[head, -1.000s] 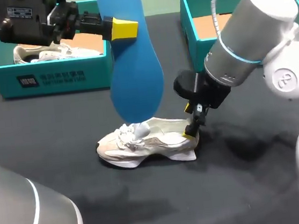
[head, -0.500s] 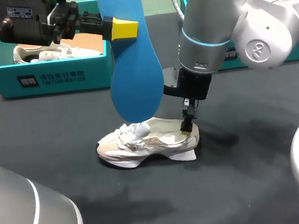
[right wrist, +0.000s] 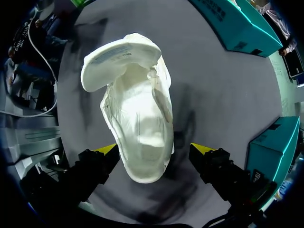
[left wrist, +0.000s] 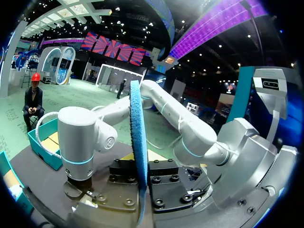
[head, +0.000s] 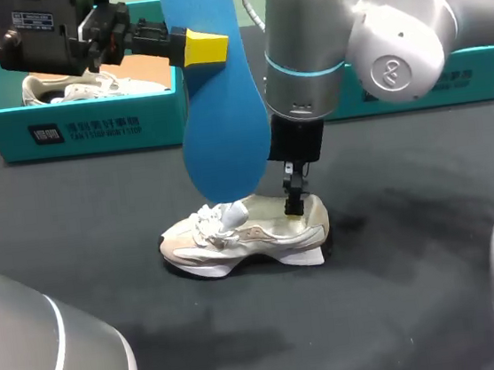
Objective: Take the shoe out of the shoebox, open the shoe tongue, remove and reinsert the insole, then place the shoe into the shoebox
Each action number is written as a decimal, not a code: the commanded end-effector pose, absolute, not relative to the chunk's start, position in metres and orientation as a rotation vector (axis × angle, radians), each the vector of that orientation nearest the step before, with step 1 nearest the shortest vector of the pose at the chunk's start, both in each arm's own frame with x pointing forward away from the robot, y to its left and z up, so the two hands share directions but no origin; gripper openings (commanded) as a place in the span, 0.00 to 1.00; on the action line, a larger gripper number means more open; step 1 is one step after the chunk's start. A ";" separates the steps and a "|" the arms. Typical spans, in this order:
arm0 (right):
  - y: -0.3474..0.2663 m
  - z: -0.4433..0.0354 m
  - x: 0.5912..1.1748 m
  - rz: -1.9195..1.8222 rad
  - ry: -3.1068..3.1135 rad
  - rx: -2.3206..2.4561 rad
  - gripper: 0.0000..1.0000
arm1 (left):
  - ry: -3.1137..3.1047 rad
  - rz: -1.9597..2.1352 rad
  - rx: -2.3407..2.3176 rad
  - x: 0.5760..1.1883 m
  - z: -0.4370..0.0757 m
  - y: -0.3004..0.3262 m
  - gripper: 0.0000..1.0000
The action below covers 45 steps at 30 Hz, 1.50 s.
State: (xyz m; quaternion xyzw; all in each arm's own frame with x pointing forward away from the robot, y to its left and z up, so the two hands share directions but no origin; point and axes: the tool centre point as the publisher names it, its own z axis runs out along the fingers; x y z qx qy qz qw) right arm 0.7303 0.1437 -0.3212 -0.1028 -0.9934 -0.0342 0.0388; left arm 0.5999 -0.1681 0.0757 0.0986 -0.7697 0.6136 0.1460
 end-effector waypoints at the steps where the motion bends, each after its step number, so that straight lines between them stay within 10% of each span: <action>1: 0.151 -0.324 0.738 -0.082 -3.052 -0.311 1.00 | -2.217 1.764 0.282 0.601 0.076 -0.170 0.00; 45: 0.177 -0.389 0.779 -0.050 -3.038 -0.139 1.00 | -2.217 1.764 0.282 0.601 0.076 -0.170 0.00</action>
